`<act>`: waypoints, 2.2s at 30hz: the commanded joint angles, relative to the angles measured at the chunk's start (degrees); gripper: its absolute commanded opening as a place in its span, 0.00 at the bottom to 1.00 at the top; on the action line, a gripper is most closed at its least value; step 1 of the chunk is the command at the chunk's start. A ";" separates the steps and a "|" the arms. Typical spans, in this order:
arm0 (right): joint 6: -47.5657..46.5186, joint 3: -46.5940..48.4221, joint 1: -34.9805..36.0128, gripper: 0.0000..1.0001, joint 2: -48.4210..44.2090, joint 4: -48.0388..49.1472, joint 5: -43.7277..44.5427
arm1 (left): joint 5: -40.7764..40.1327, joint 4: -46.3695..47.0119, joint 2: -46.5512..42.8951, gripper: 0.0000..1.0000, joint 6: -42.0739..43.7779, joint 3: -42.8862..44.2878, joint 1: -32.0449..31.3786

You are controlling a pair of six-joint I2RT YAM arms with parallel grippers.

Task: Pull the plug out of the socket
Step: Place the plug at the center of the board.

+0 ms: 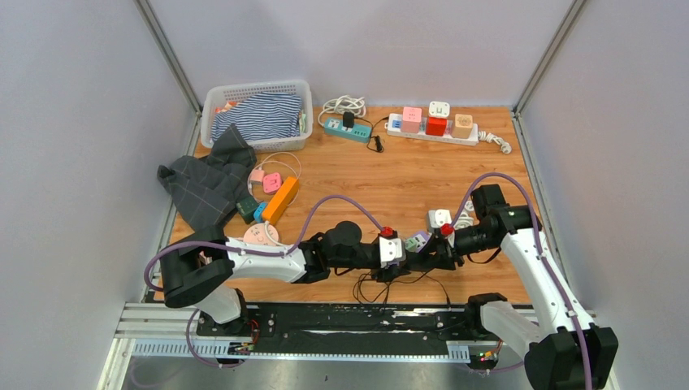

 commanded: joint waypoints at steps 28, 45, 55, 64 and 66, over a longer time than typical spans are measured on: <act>13.32 1.74 -2.89 0.81 -4.65 5.22 4.67 | 0.09 0.52 -6.17 0.00 -13.07 -5.48 5.22; 36.69 -4.66 -6.91 0.80 -8.43 32.10 36.94 | 2.95 -17.56 -31.92 0.00 -32.02 4.31 24.13; 35.99 -6.22 -6.91 0.80 -7.22 33.43 38.28 | 4.25 -19.90 -30.91 0.00 -46.77 25.12 37.35; 35.70 -6.64 -6.91 0.80 -6.73 33.55 37.85 | 1.62 -23.85 -28.32 0.00 -52.27 41.44 44.56; 35.63 -6.75 -6.91 0.80 -6.78 33.57 37.76 | -0.21 -26.57 -27.91 0.00 -50.77 44.13 45.46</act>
